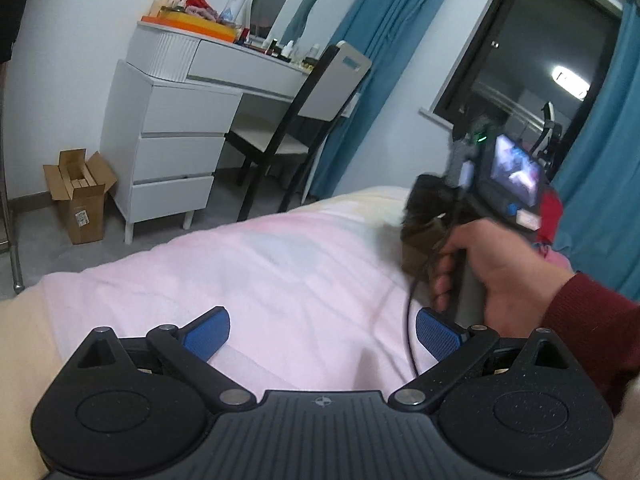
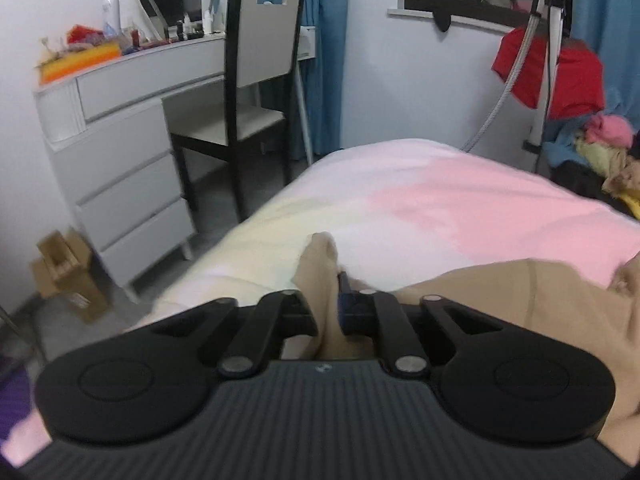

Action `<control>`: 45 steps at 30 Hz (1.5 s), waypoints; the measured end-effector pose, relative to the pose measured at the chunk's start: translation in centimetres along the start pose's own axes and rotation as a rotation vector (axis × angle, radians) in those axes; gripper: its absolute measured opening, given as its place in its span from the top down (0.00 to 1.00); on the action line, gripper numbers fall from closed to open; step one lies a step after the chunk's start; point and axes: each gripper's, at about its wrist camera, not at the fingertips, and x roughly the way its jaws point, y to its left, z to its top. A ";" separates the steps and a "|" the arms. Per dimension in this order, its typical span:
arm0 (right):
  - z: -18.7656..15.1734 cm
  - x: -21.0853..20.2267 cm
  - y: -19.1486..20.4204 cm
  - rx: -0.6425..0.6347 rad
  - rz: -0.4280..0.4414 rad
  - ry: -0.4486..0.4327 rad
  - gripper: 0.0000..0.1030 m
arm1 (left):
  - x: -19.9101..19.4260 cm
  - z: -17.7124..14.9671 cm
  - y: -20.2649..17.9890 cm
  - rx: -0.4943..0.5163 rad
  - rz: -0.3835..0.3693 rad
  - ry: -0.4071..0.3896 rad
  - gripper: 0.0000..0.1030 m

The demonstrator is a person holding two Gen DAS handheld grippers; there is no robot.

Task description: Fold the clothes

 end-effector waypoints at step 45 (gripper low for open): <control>-11.7 -17.1 -21.6 0.378 -0.179 -0.111 0.37 | -1.1 -5.0 -8.8 0.333 -0.159 0.149 0.03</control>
